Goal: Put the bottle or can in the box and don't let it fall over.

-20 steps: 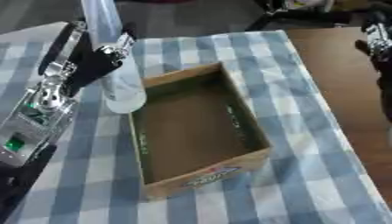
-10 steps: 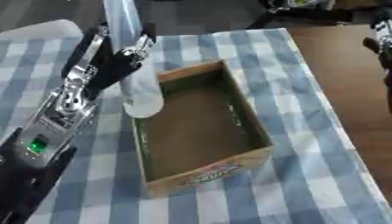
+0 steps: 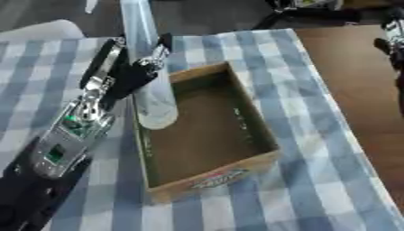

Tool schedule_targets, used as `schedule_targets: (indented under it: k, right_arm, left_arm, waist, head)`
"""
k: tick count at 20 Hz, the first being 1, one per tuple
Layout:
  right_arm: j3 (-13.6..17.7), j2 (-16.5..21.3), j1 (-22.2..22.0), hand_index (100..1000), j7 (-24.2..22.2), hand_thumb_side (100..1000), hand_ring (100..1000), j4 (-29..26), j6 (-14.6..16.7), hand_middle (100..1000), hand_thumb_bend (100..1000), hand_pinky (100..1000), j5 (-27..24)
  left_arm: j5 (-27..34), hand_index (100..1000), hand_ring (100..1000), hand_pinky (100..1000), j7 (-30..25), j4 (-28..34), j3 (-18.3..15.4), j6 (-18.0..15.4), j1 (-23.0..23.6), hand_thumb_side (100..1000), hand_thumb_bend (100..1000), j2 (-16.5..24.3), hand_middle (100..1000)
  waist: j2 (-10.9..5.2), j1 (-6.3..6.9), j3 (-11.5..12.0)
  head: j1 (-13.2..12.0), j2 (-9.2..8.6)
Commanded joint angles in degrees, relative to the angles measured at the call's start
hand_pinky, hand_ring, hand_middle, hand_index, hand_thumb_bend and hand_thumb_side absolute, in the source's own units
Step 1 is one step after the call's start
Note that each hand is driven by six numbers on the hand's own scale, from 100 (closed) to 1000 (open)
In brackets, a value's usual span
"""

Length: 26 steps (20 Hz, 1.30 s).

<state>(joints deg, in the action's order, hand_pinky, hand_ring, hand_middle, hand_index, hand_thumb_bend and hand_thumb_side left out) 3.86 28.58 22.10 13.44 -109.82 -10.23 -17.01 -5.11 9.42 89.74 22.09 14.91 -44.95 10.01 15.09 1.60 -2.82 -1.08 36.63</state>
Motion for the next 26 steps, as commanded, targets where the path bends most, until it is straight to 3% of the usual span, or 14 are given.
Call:
schedule_targets:
  k: [1,3,6,7,9,10,12,14,22,26]
  right_arm:
    - [0.68,1.36,0.56,886,0.14,535,1000,-1.21,0.18,1000,100,935,-0.09]
    - [0.68,1.33,0.6,886,0.13,535,1000,-1.22,0.19,1000,100,935,-0.11]
    - [0.66,1.26,0.59,886,0.1,536,1000,-1.21,0.17,1000,100,935,-0.13]
    - [0.67,1.25,0.57,886,0.1,536,1000,-1.2,0.17,1000,100,935,-0.12]
    - [0.69,1.25,0.54,886,0.12,536,1000,-1.21,0.16,1000,100,935,-0.13]
    - [0.69,1.24,0.53,886,0.12,536,1000,-1.21,0.16,1000,100,935,-0.14]
    - [0.7,1.19,0.54,886,0.12,536,1000,-1.21,0.15,1000,100,935,-0.18]
    - [0.71,1.15,0.54,886,0.14,537,1000,-1.2,0.14,1000,100,935,-0.23]
    - [0.64,0.98,0.4,886,0.08,537,1000,-1.09,0.07,1000,100,935,-0.29]
    - [0.59,0.92,0.36,886,0.01,537,1000,-1.04,0.04,1000,100,935,-0.31]
  left_arm:
    - [-0.84,189,460,327,-0.2,-0.2,0.22,-0.93,-1.41,405,100,-0.55,242]
    - [-1.11,266,528,395,-0.87,-0.75,0.54,-1.33,-1.45,249,100,-0.81,370]
    - [-1.77,503,647,526,-3.33,-1.57,1.22,-1.98,-1.39,135,100,-0.91,557]
    - [-2.27,569,674,547,-4.63,-1.75,1.41,-2.37,-1.38,135,100,-0.86,598]
    - [-3.73,676,712,579,-7.08,-1.96,1.5,-3.37,-1.33,242,100,-0.76,660]
    - [-4.54,757,745,607,-8.07,-2.04,1.47,-3.85,-1.33,375,183,-0.72,719]
    - [-6.51,803,763,620,-9.95,-2.21,1.42,-4.72,-1.32,488,263,-0.61,749]
    - [-7.96,805,767,623,-11.07,-2.52,1.15,-5.08,-1.24,541,283,-0.63,752]
    - [-8.88,807,776,627,-12.25,-3.2,0.09,-4.71,-0.78,622,282,-0.43,763]
    - [-9.04,805,781,634,-12.91,-3.43,-0.09,-4.38,-0.55,616,274,-0.1,770]
  waist:
    - [-0.79,-0.26,-0.22]
    - [-0.76,-0.22,-0.32]
    - [-0.71,-0.16,-0.42]
    - [-0.7,-0.15,-0.44]
    - [-0.69,-0.12,-0.44]
    - [-0.69,-0.11,-0.43]
    - [-0.71,-0.11,-0.37]
    - [-0.72,-0.13,-0.28]
    - [-0.85,-0.29,-0.06]
    - [-0.91,-0.36,0.02]
  head:
    - [0.17,-0.52]
    - [0.23,-0.65]
    - [0.29,-0.64]
    - [0.3,-0.59]
    - [0.32,-0.53]
    - [0.34,-0.55]
    - [0.44,-0.61]
    - [0.54,-0.6]
    - [0.82,-0.54]
    - [0.9,-0.52]
